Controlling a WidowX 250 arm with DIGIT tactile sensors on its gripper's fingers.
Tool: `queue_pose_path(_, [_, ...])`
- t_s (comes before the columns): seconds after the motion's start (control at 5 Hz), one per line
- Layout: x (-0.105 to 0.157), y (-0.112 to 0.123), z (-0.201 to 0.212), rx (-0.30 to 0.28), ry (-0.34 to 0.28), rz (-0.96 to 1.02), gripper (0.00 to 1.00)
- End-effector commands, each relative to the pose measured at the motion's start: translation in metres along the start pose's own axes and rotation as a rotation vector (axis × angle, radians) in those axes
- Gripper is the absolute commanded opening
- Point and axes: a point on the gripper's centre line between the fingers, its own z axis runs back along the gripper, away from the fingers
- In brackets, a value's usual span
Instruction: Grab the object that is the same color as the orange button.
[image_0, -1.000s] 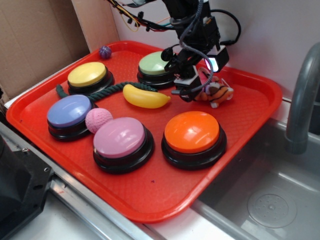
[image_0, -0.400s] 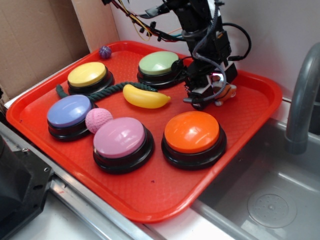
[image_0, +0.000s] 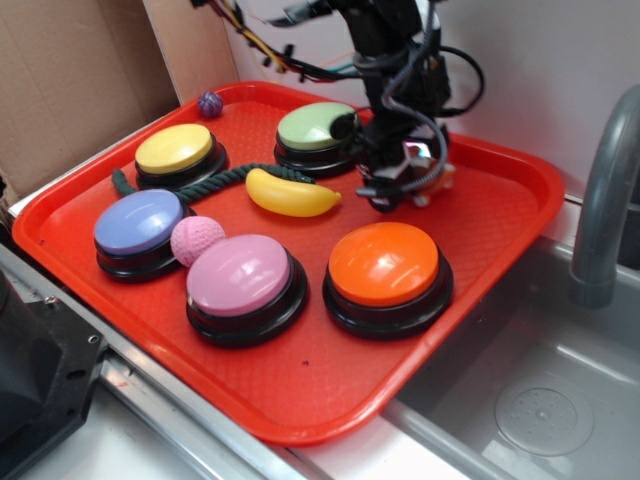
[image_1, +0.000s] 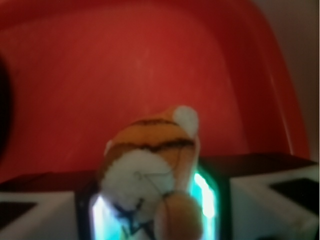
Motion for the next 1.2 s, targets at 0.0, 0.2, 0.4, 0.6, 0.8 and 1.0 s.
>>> queue_pose_path(0.0, [-0.012,-0.01,0.096,0.072,0.236,0.45,0.0])
queue_pose_path(0.2, [-0.04,-0.022,0.123,-0.014,0.24,0.709,0.0])
queue_pose_path(0.4, [-0.06,-0.037,0.145,0.027,0.262,0.957,0.0])
queue_pose_path(0.6, [-0.077,-0.053,0.159,0.036,0.245,1.208,0.0])
queue_pose_path(0.8, [-0.087,-0.066,0.168,0.076,0.24,1.35,0.0])
queue_pose_path(1.0, [-0.087,-0.068,0.168,0.115,0.229,1.377,0.0])
